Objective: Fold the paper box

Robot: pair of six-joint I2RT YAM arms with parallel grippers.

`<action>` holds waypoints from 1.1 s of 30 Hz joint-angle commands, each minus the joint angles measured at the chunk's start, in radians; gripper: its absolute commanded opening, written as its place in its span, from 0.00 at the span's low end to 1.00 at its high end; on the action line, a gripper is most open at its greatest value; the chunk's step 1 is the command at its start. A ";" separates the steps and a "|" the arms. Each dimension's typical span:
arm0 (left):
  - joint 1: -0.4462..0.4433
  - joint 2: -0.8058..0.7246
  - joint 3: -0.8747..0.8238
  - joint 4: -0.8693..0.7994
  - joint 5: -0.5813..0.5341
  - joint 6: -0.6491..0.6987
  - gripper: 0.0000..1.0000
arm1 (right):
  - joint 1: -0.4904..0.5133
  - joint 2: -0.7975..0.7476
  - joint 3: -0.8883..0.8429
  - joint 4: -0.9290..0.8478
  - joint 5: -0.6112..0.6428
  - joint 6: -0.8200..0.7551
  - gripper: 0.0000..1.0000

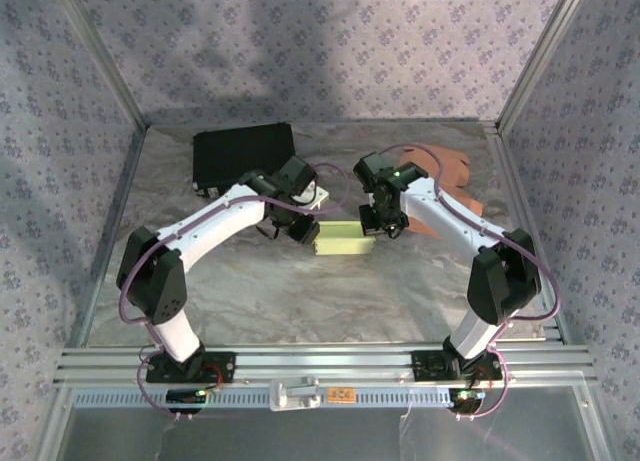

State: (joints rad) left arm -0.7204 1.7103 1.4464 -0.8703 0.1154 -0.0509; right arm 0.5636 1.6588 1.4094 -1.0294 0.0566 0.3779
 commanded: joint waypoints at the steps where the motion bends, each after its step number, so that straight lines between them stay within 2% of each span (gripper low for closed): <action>1: -0.009 0.016 0.053 0.002 0.000 -0.003 0.36 | 0.006 0.016 0.025 -0.044 -0.001 0.012 0.00; 11: -0.016 0.052 0.080 -0.002 0.031 -0.010 0.15 | 0.004 0.021 0.031 -0.043 -0.001 0.014 0.00; 20: -0.025 0.049 0.082 -0.015 0.019 -0.050 0.12 | 0.005 0.021 0.036 -0.040 0.008 0.021 0.00; 26: -0.039 0.061 0.091 -0.024 -0.002 -0.079 0.00 | 0.005 0.020 0.036 -0.038 0.012 0.026 0.00; 33: -0.040 0.067 0.144 -0.075 0.013 -0.212 0.00 | 0.007 0.016 0.034 -0.032 0.008 0.045 0.00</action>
State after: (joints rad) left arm -0.7517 1.7695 1.5364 -0.9077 0.1078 -0.1768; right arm 0.5636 1.6657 1.4185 -1.0431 0.0647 0.3965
